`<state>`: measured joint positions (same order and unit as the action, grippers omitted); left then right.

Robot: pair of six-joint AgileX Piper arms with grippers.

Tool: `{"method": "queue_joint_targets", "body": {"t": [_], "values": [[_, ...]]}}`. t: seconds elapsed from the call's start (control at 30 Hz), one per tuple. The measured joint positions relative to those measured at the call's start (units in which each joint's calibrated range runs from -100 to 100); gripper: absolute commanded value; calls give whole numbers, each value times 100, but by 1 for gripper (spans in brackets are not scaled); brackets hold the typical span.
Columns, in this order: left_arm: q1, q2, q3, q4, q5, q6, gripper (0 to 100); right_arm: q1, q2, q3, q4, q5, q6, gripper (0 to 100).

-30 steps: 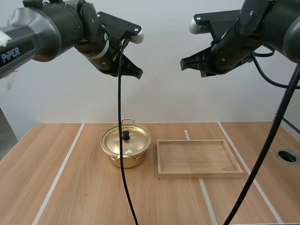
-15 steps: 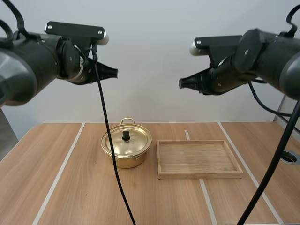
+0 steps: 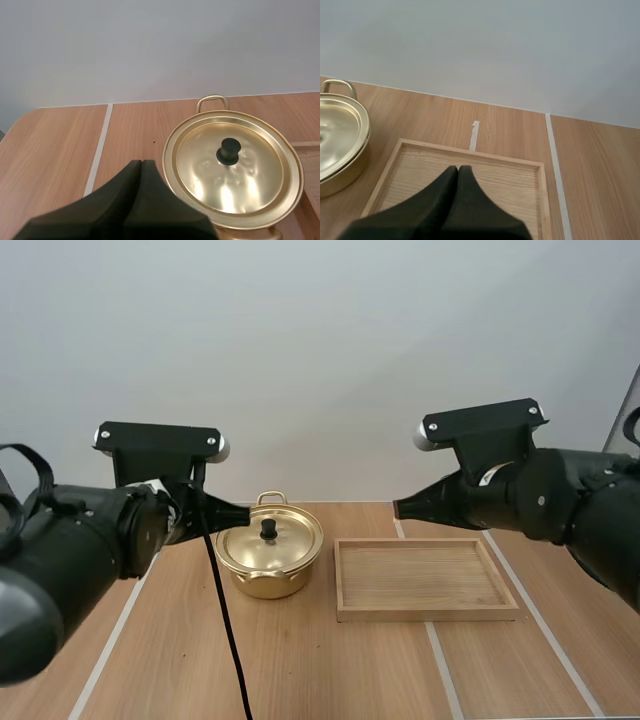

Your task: Open the pot, put the grape inside, and close it

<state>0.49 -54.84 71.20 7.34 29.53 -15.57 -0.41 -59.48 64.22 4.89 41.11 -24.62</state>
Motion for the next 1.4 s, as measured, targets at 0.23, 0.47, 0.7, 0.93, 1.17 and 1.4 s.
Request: {"method": "queue_joint_targets", "body": {"t": [0.23, 0.47, 0.7, 0.93, 1.17, 1.4], "values": [[0, -1051, 888, 0, -99, 96, 0, 0, -847, 596, -238, -36, 0, 0], [0, -2404, 1494, 0, -99, 96, 0, 0, -1891, 1227, -294, -146, 0, 0], [0, -2856, 1627, 0, -99, 96, 0, 0, -2257, 1426, -307, -234, 0, 0], [109, -4018, 1816, 0, 176, 96, 0, 0, -3104, 2227, -408, -682, 0, 0], [118, -4029, 1816, 0, 176, 96, 0, 0, -3348, 2476, -446, -1432, 0, 0], [126, -4029, 1816, 0, 216, 96, 0, 0, -3348, 2636, -446, -1893, 0, 0]]}}
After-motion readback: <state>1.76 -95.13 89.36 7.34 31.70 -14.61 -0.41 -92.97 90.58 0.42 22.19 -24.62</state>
